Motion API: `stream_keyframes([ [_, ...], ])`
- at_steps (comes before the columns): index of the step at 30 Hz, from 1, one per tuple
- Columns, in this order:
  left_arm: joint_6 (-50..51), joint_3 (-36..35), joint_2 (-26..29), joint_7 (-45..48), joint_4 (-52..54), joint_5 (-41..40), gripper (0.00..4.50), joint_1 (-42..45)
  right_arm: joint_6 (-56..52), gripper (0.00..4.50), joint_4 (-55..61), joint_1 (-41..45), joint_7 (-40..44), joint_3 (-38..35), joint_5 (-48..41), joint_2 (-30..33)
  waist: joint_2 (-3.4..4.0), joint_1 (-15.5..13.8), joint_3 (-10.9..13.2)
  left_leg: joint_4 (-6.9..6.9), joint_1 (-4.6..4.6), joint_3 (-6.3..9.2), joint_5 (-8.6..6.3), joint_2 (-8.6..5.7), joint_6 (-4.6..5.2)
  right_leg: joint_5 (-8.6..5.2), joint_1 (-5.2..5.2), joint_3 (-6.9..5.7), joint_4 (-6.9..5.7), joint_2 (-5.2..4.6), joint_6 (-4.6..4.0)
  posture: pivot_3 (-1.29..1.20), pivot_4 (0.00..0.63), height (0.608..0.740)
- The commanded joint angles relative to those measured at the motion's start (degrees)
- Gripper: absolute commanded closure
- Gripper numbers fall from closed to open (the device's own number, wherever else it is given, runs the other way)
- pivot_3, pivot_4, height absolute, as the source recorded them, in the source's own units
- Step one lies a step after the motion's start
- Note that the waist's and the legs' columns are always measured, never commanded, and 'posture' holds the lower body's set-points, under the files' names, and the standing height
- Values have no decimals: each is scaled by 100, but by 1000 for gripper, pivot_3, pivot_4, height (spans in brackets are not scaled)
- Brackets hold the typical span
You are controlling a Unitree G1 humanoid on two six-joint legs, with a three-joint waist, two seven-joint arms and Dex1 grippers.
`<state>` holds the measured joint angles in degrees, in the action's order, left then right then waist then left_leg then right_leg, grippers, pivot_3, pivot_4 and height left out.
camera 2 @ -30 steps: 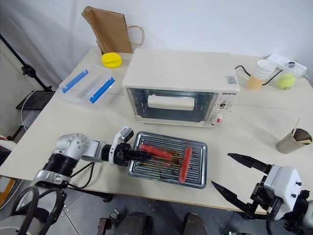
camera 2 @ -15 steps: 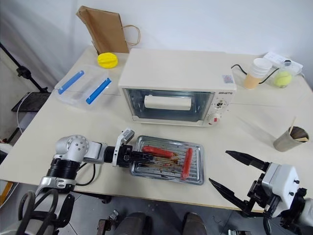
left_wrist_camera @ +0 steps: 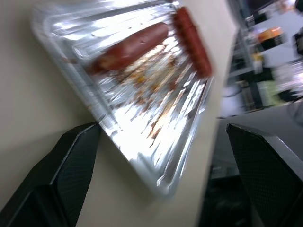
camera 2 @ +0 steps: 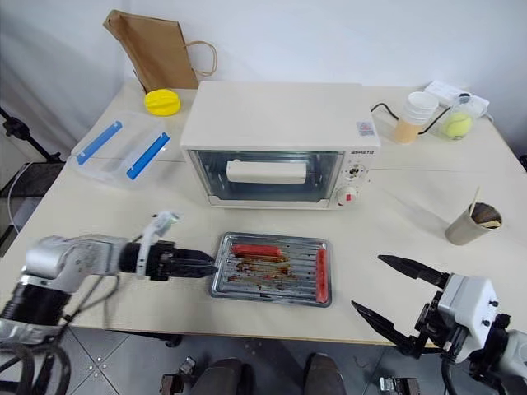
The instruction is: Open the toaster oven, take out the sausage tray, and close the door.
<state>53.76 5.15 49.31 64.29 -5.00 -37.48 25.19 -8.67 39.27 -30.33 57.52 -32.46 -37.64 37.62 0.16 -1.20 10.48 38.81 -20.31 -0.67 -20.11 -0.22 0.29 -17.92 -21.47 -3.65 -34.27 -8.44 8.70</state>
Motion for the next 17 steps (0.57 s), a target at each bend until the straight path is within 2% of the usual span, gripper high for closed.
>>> stream_keyframes([
  [1, -1620, -413, 54, 628, -370, 414, 5, -297, 137, 0, -86, 35, 132, -93, -29, 80, 0, -12, 0, -4, -4, 0, -1, 0, 2, 0, -2, -1, 8, -1, 0, 0, 150, 740],
  [4, -2935, -913, -118, 1081, -636, 456, 5, -535, 84, 0, -226, 85, 218, -166, -108, 133, 0, -28, 1, -11, -11, 1, -6, 0, 10, 1, -7, -6, 19, -5, 1, 0, 150, 740],
  [7, -3908, -898, 342, 2011, -889, 817, 5, -790, -98, 0, -377, 126, 256, -295, -366, 187, -4, -21, 3, -13, -19, 6, -17, 1, 11, 2, -11, -27, 24, -6, 3, 0, 150, 740],
  [9, -4310, -1457, 281, 1622, -968, 776, 5, -1000, -19, 0, -475, 69, 415, -327, -353, 202, 0, -19, 4, -29, -20, 4, -21, 1, 15, 3, -11, -46, 16, -7, 5, 0, 150, 740],
  [11, -4768, -1775, 288, 1153, -980, 1060, 5, -1283, 96, 0, -629, 75, 508, -323, -279, 165, -1, -17, 5, -39, -20, 3, -23, 1, 19, 5, -11, -61, 18, -8, 9, 0, 150, 740],
  [13, -5209, -1882, 221, 1118, -936, 1220, 5, -1487, 233, 0, -811, 134, 582, -276, -158, 141, -1, -16, 5, -50, -18, -2, -26, -2, 23, 11, -10, -77, 20, -8, 20, 0, 150, 740],
  [17, -5354, -2023, 41, 1036, -769, 1126, 5, -1716, 484, 0, -1093, 287, 675, -160, 59, 129, -1, -19, 5, -51, -14, -14, -28, -10, 27, 14, -10, -89, 20, -9, 25, 0, 150, 740],
])
